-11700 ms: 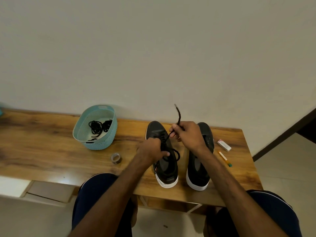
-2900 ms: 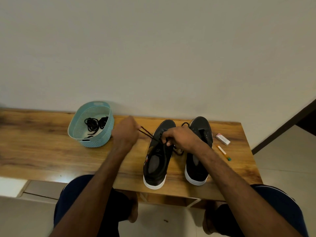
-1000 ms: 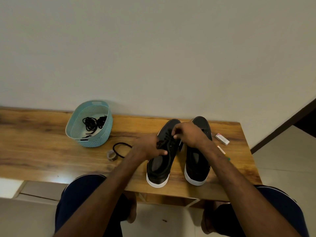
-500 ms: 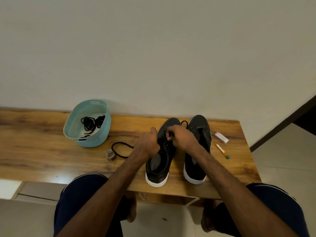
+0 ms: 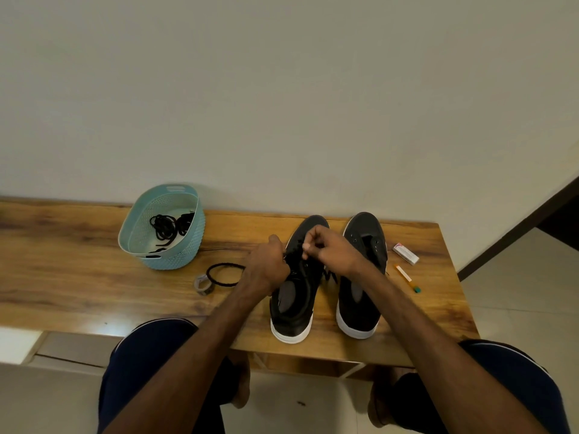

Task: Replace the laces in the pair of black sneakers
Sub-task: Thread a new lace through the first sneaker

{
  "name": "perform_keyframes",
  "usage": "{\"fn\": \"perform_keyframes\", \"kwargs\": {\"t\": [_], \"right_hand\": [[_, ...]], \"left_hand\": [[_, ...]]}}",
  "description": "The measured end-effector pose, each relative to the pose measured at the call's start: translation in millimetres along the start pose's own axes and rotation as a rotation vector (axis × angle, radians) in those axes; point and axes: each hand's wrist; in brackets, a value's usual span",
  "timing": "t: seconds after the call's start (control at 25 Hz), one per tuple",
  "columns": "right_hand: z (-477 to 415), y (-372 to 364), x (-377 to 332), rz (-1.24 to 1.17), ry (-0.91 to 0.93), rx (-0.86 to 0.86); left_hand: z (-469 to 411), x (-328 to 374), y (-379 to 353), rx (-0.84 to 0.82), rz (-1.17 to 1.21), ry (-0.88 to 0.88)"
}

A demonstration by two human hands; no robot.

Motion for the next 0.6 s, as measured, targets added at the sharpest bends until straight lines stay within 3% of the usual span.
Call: {"fn": "perform_keyframes", "kwargs": {"t": [0.12,0.28,0.4,0.48,0.56,0.6], "right_hand": [[-5.3,-1.5,1.1,0.301,0.080,0.237],[-6.7,-4.7,4.7,0.474,0.017,0.230],[-6.7,-2.1,6.7,0.561,0.084,0.353],[-7.5,-2.0,7.0,0.614,0.080,0.313],[-6.4,-5.7,5.8,0.498,0.093,0.273],[-4.3,-5.7,3.2,0.307,0.074,0.236]], "left_hand": [[-0.3,1.3,-0.3,0.007,0.019,0.016],[-1.6,-0.7,-1.1,0.008,0.026,0.034],[-3.4,-0.2,-1.5,0.010,0.021,0.024],[-3.3,0.8,-2.3,0.010,0.011,0.020],[-3.4,0.9,-3.3,0.007,-0.001,0.027],[-3.5,0.0,-3.2,0.011,-0.003,0.035]]}}
Point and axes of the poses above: each hand's wrist, its own z-axis away from the middle knuckle, its own y-axis out of the back of the hand, x = y × z, and after that the axes turned 13 degrees about -y, right-handed
